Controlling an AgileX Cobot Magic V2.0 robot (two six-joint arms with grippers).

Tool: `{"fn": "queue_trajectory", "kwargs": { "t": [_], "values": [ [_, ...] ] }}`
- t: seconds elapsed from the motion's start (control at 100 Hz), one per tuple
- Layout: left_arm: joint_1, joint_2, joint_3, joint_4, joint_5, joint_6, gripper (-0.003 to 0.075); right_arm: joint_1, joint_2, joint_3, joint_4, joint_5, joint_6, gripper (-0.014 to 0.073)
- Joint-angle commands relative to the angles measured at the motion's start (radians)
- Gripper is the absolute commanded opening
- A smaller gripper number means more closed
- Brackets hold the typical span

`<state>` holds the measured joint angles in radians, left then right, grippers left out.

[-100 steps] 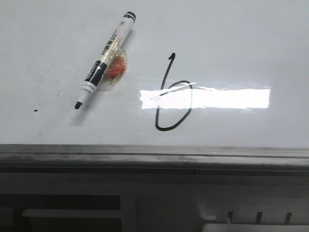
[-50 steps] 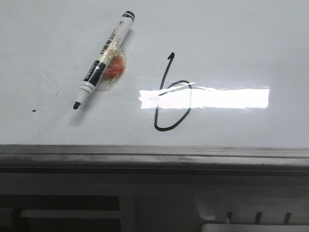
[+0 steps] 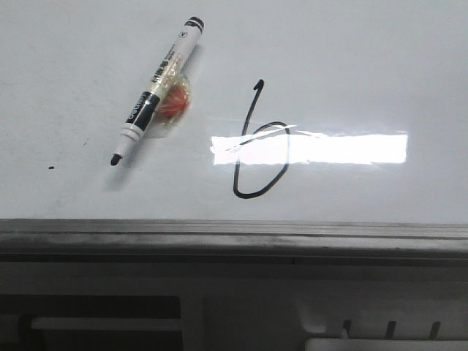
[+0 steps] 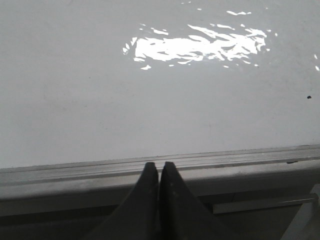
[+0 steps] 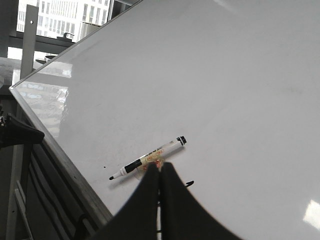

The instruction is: Write number 6 on whiteboard

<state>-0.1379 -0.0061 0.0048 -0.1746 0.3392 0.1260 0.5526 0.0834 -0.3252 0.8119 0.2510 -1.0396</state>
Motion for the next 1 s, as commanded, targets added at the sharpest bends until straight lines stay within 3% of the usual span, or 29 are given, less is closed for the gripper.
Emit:
{"fn": "queue_trajectory", "kwargs": {
  "t": [0.0, 0.06, 0.13, 0.18, 0.27, 0.37, 0.43, 0.47, 0.69, 0.87, 0.99],
  "values": [
    [0.002, -0.029, 0.043, -0.018, -0.040, -0.010, -0.0019, -0.013, 0.012, -0.003, 0.010, -0.101, 0.000, -0.0071],
    [0.002, -0.029, 0.043, -0.018, -0.040, -0.010, -0.0019, -0.029, 0.012, 0.021, -0.002, -0.142, 0.000, -0.0071],
    [0.002, -0.029, 0.043, -0.018, -0.040, -0.010, -0.0019, -0.066, 0.016, 0.050, -0.116, -0.180, 0.006, -0.0071],
    [0.002, -0.029, 0.043, -0.018, -0.040, -0.010, -0.0019, -0.108, 0.022, 0.068, -0.209, -0.192, 0.090, -0.0071],
    [0.002, -0.029, 0.043, -0.018, -0.040, -0.010, -0.0019, -0.206, 0.036, 0.086, -0.467, -0.164, 0.441, -0.0071],
    [0.002, -0.029, 0.043, -0.018, -0.040, -0.010, -0.0019, -0.336, 0.036, 0.092, -0.867, -0.128, 0.864, -0.0071],
    [0.002, -0.029, 0.043, -0.018, -0.040, -0.010, -0.0019, -0.417, 0.036, 0.118, -1.008, -0.161, 1.097, -0.0071],
    [0.002, -0.029, 0.043, -0.018, -0.040, -0.010, -0.0019, -0.458, 0.036, 0.136, -1.033, -0.181, 1.147, -0.0071],
    [0.002, -0.029, 0.043, -0.018, -0.040, -0.010, -0.0019, -0.632, 0.036, 0.269, -1.019, -0.251, 1.197, -0.0071],
    [0.002, -0.029, 0.043, -0.018, -0.040, -0.010, -0.0019, -0.644, 0.034, 0.369, -1.017, -0.327, 1.197, -0.0071],
    [0.002, -0.029, 0.043, -0.018, -0.040, -0.010, -0.0019, -0.644, 0.010, 0.366, -1.017, -0.228, 1.197, -0.0071]
  ]
}}
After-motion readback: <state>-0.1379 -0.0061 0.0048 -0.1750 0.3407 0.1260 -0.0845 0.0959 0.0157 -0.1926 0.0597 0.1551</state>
